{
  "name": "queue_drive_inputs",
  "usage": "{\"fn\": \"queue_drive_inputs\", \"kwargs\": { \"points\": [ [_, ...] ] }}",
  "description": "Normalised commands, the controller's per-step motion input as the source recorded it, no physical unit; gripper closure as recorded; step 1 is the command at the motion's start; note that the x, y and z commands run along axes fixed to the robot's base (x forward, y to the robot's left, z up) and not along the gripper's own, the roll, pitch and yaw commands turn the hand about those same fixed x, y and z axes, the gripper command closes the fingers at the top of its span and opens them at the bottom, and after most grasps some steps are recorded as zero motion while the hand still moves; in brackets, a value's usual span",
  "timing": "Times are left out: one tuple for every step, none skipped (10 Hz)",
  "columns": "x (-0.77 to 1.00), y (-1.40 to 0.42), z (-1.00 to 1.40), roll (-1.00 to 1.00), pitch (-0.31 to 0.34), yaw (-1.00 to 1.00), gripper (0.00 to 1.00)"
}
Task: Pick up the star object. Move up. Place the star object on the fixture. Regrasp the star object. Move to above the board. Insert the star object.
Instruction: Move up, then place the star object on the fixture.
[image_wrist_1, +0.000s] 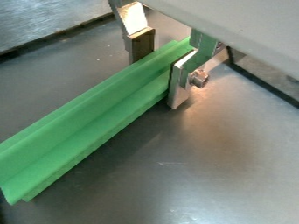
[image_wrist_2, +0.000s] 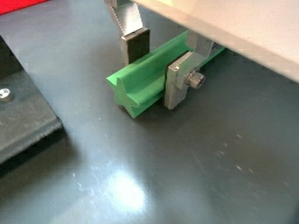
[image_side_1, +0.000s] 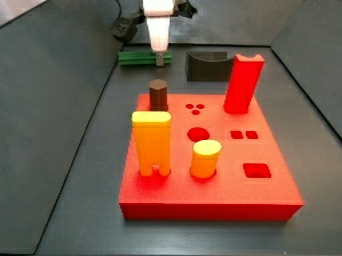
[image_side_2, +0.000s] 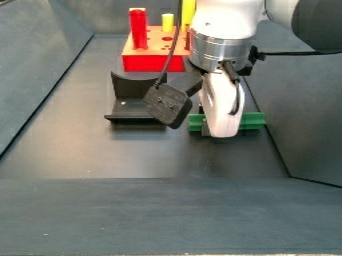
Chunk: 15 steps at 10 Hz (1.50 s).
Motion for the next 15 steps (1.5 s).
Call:
{"fn": "queue_drive_inputs", "kwargs": {
  "points": [
    [0.00, 0.00, 0.83, 0.00, 0.000, 0.00, 1.00],
    [0.05, 0.02, 0.85, 0.00, -0.014, -0.02, 1.00],
    [0.03, 0.02, 0.76, -0.01, 0.016, -0.02, 1.00],
    [0.02, 0.01, 0.58, -0.02, 0.052, -0.02, 1.00],
    [0.01, 0.01, 0.43, -0.02, 0.061, -0.02, 1.00],
    [-0.01, 0.00, 0.22, -0.02, 0.051, -0.01, 1.00],
    [0.00, 0.00, 1.00, 0.00, 0.000, 0.00, 1.00],
    [0.00, 0.00, 1.00, 0.00, 0.000, 0.00, 1.00],
    [-0.01, 0.00, 1.00, -0.01, 0.013, 0.00, 1.00],
    [-0.02, 0.00, 1.00, -0.01, 0.015, 0.00, 1.00],
    [-0.02, -0.01, 1.00, -0.01, 0.019, 0.00, 1.00],
    [-0.02, -0.01, 1.00, -0.02, 0.024, 0.01, 1.00],
    [-0.02, -0.01, 1.00, -0.02, 0.030, 0.01, 1.00],
    [-0.02, -0.01, 0.88, -0.02, 0.032, 0.01, 1.00],
    [-0.01, -0.01, 0.65, -0.03, 0.040, 0.01, 1.00]
  ]
}}
